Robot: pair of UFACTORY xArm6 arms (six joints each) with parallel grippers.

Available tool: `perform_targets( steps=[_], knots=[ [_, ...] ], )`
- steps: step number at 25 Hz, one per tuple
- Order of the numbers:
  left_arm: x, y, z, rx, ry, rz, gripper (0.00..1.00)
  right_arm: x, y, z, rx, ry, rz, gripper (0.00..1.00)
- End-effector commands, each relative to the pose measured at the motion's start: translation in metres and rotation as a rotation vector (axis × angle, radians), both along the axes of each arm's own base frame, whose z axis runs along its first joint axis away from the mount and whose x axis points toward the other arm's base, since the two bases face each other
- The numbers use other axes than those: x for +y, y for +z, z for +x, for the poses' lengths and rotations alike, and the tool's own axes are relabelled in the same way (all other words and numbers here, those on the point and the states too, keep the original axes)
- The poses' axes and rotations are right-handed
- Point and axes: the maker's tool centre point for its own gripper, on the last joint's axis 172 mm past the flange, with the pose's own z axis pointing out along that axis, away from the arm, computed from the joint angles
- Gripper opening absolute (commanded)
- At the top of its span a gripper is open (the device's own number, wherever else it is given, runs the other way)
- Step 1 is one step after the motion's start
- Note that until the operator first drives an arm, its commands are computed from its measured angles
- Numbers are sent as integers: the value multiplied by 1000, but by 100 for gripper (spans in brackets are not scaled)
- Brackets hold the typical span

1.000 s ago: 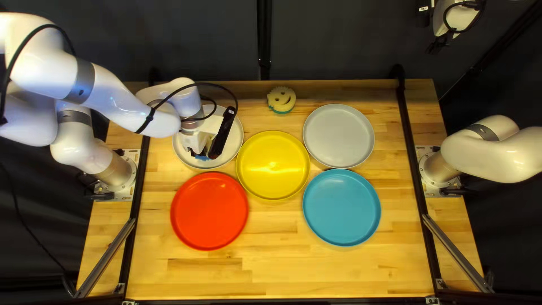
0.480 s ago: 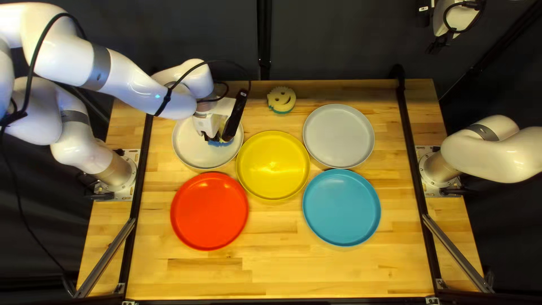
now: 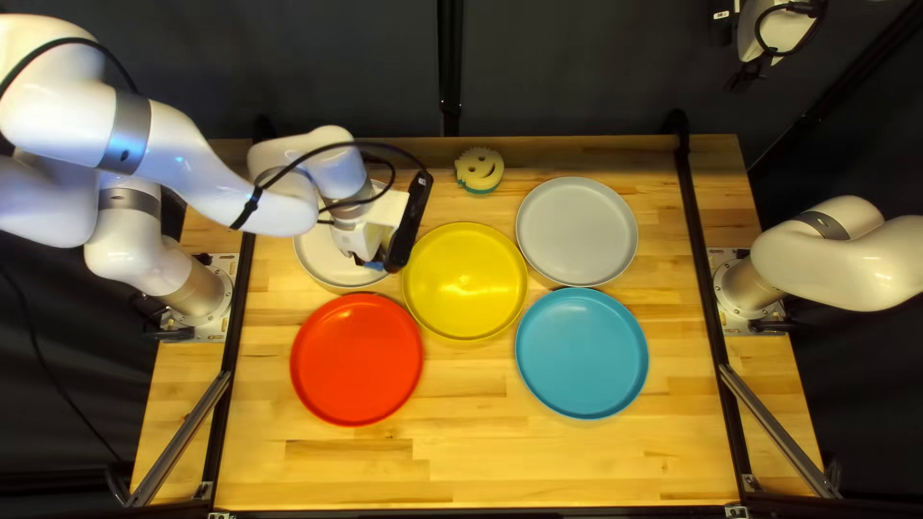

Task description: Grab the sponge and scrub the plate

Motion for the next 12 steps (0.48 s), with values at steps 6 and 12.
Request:
perform_targets(
  steps=[6, 12],
  knots=[
    [-22, -20, 39, -66, -62, -29, 0, 0, 0, 0, 0, 0, 0, 100],
    [-22, -39, 55, -73, -88, -47, 0, 0, 0, 0, 0, 0, 0, 100]
  ],
)
